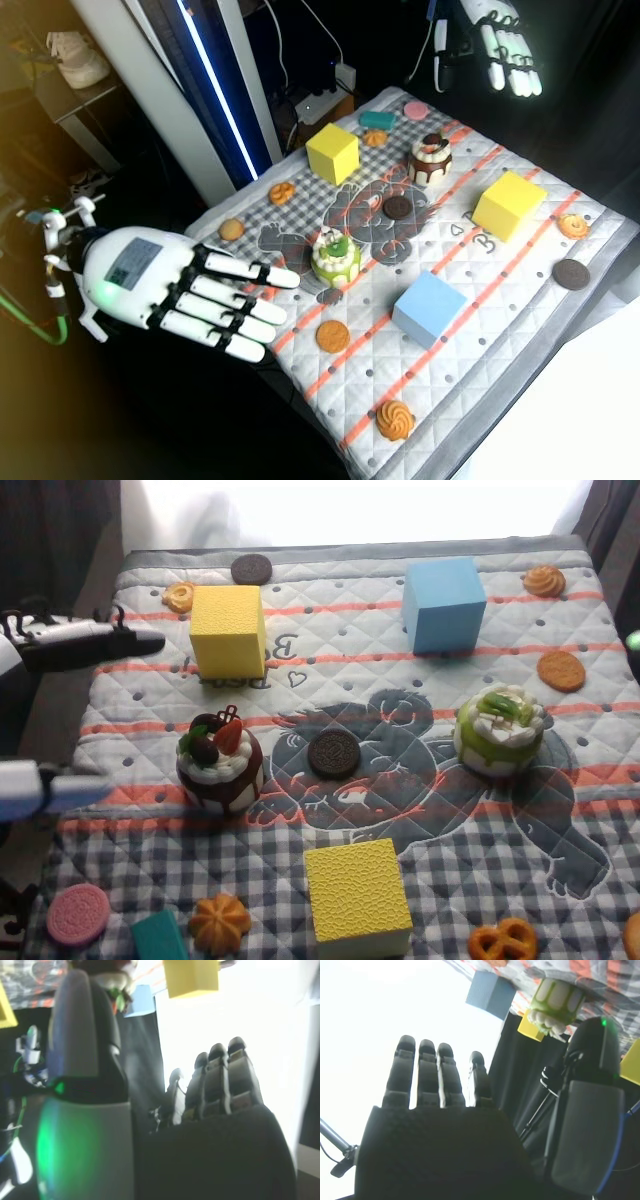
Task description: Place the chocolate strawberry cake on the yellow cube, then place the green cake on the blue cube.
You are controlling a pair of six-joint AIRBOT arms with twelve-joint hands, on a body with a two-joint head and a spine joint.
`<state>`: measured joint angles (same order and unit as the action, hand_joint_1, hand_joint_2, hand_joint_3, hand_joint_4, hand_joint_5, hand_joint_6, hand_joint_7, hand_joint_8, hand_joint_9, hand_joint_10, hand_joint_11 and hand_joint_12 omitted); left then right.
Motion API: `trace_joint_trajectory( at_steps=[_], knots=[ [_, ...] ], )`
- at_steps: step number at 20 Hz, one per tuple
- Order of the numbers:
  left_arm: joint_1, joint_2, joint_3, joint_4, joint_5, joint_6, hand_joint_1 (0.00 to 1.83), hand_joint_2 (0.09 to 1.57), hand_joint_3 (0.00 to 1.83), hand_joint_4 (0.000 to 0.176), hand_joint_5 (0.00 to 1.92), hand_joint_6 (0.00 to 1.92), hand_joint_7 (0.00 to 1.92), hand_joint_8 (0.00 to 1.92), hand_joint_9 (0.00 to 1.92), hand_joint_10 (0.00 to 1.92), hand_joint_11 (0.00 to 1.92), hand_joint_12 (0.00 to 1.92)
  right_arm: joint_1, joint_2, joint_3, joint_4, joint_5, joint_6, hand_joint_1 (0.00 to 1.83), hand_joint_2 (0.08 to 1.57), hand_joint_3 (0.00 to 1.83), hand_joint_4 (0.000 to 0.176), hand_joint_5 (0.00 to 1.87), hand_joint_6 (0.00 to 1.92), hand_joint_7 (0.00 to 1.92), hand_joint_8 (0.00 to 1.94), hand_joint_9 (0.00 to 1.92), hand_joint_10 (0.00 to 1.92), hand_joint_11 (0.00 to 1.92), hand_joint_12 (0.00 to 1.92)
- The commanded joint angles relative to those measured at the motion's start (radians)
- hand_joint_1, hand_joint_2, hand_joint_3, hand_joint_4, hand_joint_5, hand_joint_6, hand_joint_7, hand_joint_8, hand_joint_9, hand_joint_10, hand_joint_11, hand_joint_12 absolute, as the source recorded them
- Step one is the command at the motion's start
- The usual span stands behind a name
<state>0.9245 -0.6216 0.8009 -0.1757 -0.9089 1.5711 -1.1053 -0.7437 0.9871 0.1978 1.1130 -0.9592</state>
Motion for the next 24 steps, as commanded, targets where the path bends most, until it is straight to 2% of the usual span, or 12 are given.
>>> trace_joint_trajectory(
  at_steps=[1, 4, 6, 8, 10, 12, 14, 19, 21, 22, 23, 24],
  knots=[
    [-0.017, -0.003, 0.007, 0.001, -0.106, -0.004, 0.38, 0.94, 0.00, 0.142, 0.24, 0.00, 0.35, 0.00, 0.32, 0.01, 0.00, 0.82, 0.010, 0.007, 0.003, 0.023, 0.118, -0.002, 0.86, 1.35, 0.00, 0.000, 0.58, 0.00, 0.54, 0.00, 0.47, 0.01, 0.07, 0.91],
    [-0.063, -0.035, 0.031, 0.013, -0.051, -0.004, 0.46, 0.84, 0.00, 0.129, 0.22, 0.00, 0.34, 0.00, 0.33, 0.01, 0.00, 0.83, 0.010, 0.002, 0.003, 0.023, 0.118, -0.002, 0.93, 1.33, 0.00, 0.000, 0.58, 0.00, 0.53, 0.00, 0.47, 0.01, 0.07, 0.91],
    [-0.123, -0.076, 0.062, 0.014, 0.020, 0.014, 0.73, 0.69, 0.00, 0.144, 0.16, 0.00, 0.33, 0.00, 0.33, 0.00, 0.00, 0.93, 0.009, -0.001, 0.003, 0.023, 0.118, -0.002, 0.96, 1.32, 0.00, 0.000, 0.59, 0.00, 0.55, 0.00, 0.48, 0.00, 0.14, 0.83],
    [-0.196, -0.121, 0.086, 0.014, 0.126, 0.098, 0.81, 0.63, 0.00, 0.162, 0.16, 0.00, 0.30, 0.00, 0.30, 0.00, 0.00, 0.80, 0.008, -0.002, 0.003, 0.023, 0.118, -0.002, 0.97, 1.32, 0.00, 0.000, 0.60, 0.00, 0.55, 0.00, 0.48, 0.00, 0.14, 0.80],
    [-0.239, -0.153, 0.094, 0.010, 0.189, 0.191, 0.73, 0.64, 0.00, 0.166, 0.18, 0.00, 0.25, 0.00, 0.24, 0.00, 0.00, 0.70, 0.008, -0.003, 0.003, 0.024, 0.118, -0.002, 1.06, 1.30, 0.00, 0.000, 0.60, 0.00, 0.56, 0.00, 0.50, 0.00, 0.15, 0.80],
    [-0.273, -0.170, 0.109, 0.011, 0.231, 0.199, 0.66, 0.68, 0.01, 0.173, 0.17, 0.00, 0.25, 0.00, 0.21, 0.00, 0.00, 0.68, 0.008, -0.003, 0.002, 0.024, 0.119, -0.002, 1.08, 1.29, 0.00, 0.000, 0.60, 0.00, 0.56, 0.00, 0.48, 0.00, 0.15, 0.79],
    [-0.282, -0.178, 0.119, 0.007, 0.270, 0.220, 0.69, 0.71, 0.01, 0.152, 0.21, 0.00, 0.28, 0.00, 0.22, 0.00, 0.00, 0.79, 0.005, -0.003, 0.002, 0.024, 0.119, -0.002, 1.07, 1.29, 0.00, 0.000, 0.61, 0.00, 0.58, 0.00, 0.48, 0.00, 0.18, 0.75],
    [-0.301, -0.210, 0.135, -0.016, 0.314, 0.296, 0.72, 0.76, 0.01, 0.155, 0.28, 0.00, 0.30, 0.00, 0.27, 0.00, 0.00, 0.98, 0.003, -0.004, 0.000, 0.024, 0.119, -0.002, 0.98, 1.33, 0.01, 0.000, 0.63, 0.00, 0.58, 0.00, 0.48, 0.00, 0.18, 0.69],
    [-0.302, -0.218, 0.143, -0.016, 0.332, 0.299, 0.72, 0.77, 0.00, 0.173, 0.23, 0.00, 0.30, 0.00, 0.28, 0.00, 0.00, 1.01, 0.003, -0.005, 0.000, 0.024, 0.119, -0.002, 0.98, 1.34, 0.00, 0.000, 0.64, 0.00, 0.60, 0.00, 0.49, 0.01, 0.20, 0.66],
    [-0.301, -0.221, 0.145, -0.016, 0.339, 0.300, 0.72, 0.77, 0.00, 0.161, 0.27, 0.01, 0.29, 0.00, 0.27, 0.00, 0.00, 0.96, 0.003, -0.005, 0.000, 0.024, 0.119, -0.002, 0.99, 1.33, 0.00, 0.000, 0.64, 0.00, 0.60, 0.00, 0.49, 0.00, 0.19, 0.65],
    [-0.299, -0.225, 0.146, -0.016, 0.341, 0.300, 0.73, 0.77, 0.00, 0.167, 0.28, 0.01, 0.31, 0.01, 0.28, 0.00, 0.00, 0.95, 0.002, -0.005, 0.000, 0.024, 0.119, -0.001, 1.01, 1.32, 0.00, 0.000, 0.64, 0.00, 0.61, 0.01, 0.50, 0.01, 0.20, 0.65],
    [-0.298, -0.227, 0.147, -0.016, 0.342, 0.300, 0.78, 0.76, 0.00, 0.141, 0.36, 0.02, 0.33, 0.01, 0.31, 0.01, 0.00, 1.03, 0.002, -0.005, 0.000, 0.024, 0.119, -0.001, 1.00, 1.33, 0.00, 0.000, 0.65, 0.00, 0.61, 0.00, 0.50, 0.00, 0.20, 0.65]
  ],
)
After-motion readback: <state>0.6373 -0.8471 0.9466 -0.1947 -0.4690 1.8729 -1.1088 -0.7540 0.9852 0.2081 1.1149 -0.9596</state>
